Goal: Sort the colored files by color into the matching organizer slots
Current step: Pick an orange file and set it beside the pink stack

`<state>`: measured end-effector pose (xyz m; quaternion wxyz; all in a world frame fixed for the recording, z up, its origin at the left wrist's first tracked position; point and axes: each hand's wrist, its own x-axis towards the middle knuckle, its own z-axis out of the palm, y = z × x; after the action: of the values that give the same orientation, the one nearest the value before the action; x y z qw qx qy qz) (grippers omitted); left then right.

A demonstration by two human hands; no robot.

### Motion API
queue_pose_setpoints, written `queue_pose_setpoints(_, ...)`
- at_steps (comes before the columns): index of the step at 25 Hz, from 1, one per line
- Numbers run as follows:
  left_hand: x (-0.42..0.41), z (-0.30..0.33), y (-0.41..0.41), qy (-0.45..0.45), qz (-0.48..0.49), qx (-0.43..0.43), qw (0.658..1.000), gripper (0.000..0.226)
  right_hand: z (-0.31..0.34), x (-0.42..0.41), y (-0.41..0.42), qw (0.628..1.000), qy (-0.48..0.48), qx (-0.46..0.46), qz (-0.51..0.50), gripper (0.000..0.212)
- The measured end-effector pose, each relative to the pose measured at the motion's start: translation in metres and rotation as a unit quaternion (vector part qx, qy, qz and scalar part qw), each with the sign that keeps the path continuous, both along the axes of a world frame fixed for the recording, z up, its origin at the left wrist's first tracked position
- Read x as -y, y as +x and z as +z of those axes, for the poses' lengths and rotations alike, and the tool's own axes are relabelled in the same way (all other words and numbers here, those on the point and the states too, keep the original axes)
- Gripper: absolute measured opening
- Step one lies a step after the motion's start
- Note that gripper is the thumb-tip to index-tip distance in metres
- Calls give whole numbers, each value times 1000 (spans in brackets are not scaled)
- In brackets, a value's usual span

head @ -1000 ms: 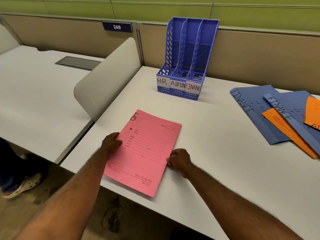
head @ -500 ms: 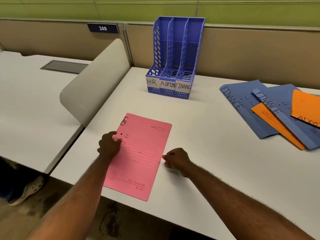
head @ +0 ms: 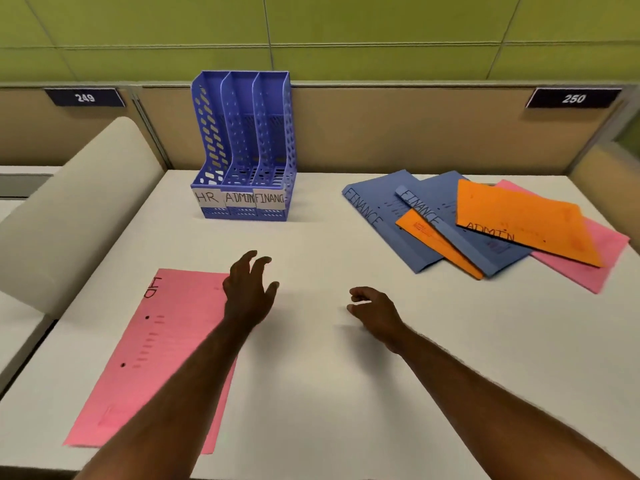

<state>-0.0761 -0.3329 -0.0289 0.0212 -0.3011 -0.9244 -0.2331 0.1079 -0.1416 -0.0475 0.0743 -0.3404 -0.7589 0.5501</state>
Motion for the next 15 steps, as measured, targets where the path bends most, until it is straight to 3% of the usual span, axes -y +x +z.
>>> queue_pose_setpoints(5,-89,-1,36,25,-53,3,998,54,1,-93,42,991,135,-22,-13,41)
queue_pose_setpoints(12,-223,1,95,24,-107,43,993,57,1,-231,99,977,198,-26,-71,41)
queue_pose_setpoints(15,-273,1,118,72,-122,91,986,56,5,-280,116,973,217,-17,-81,40)
